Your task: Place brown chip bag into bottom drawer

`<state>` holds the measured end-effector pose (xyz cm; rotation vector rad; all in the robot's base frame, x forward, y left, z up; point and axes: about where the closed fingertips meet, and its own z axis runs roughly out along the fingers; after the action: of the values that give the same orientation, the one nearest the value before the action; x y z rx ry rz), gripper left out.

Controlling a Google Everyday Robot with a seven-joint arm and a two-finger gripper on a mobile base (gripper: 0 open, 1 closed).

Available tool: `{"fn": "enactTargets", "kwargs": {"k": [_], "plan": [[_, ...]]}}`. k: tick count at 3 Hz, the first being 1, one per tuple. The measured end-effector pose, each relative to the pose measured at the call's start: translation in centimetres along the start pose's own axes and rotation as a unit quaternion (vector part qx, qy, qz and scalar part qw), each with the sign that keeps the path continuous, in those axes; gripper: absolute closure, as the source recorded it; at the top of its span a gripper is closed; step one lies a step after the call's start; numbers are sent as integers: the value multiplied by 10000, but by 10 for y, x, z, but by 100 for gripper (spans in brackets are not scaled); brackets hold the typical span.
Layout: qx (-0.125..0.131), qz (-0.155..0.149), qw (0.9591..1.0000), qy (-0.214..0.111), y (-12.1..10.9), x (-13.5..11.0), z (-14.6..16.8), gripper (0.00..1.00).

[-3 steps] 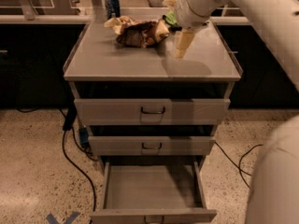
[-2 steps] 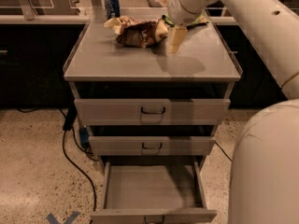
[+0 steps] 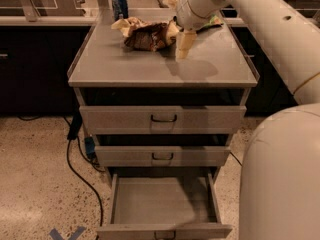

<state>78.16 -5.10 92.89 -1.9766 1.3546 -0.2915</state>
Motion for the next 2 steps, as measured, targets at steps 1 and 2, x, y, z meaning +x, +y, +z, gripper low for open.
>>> {"fn": "enactTargets", "kwargs": {"k": [1, 2], "plan": [[37, -166, 9998, -82, -7, 5, 23, 0], [149, -438, 9989, -93, -22, 23, 61, 0]]}}
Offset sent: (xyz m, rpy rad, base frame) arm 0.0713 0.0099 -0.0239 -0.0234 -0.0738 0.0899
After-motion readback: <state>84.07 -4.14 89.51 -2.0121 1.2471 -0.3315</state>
